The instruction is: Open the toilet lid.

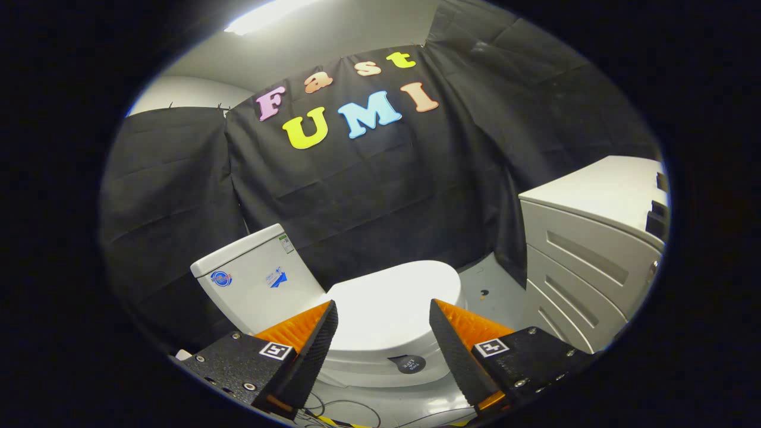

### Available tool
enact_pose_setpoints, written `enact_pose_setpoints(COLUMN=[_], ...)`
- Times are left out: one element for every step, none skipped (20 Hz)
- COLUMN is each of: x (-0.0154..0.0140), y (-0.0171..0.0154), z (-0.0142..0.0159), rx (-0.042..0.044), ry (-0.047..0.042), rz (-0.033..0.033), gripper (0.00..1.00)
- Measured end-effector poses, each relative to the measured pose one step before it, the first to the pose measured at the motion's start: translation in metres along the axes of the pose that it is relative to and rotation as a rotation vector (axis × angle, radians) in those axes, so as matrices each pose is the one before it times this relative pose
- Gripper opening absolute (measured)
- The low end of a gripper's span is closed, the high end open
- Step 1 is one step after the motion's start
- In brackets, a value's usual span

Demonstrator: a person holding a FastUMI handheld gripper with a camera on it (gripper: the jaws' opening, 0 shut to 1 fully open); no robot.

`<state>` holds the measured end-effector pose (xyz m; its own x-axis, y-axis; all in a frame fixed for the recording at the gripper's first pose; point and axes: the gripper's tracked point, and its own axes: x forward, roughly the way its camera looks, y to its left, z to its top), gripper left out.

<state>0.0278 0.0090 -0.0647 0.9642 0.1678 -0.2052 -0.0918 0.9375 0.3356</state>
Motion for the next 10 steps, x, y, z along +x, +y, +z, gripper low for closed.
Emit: enact_pose_setpoints(x=[0.00328,0.00159,0.00239,0.00164,0.00283,0.00125,0.00165,0.0005,0.00063,0.00203], y=[-0.00379,-0.00378,-0.00384,-0.00289,-0.00346,-0.00082,-0.00179,-0.0046,-0.00416,-0.00417], z=[-0.00269,-0.00232,-0.00217,-0.00529,-0.00315,-0.00507,-0.00455,-0.00602,-0.00483,-0.00475], rx=[0.0212,0.02751,0.02755,0.02433,0.02008,0.02007,0.0264,0.0322,0.0366,0.03484], ry=[0.01869,0.01659,0.0192,0.02339,0.01811,0.023,0.02403,0.02494,0.0217,0.02093], rz=[0.00712,0.00813,0.00837,0.01137,0.00725,0.01328,0.00992,0.00695,0.00441,0.00052], gripper=[0.95,0.95,0.95,0.95,0.95,0.95,0.95,0.95,0.95,0.95])
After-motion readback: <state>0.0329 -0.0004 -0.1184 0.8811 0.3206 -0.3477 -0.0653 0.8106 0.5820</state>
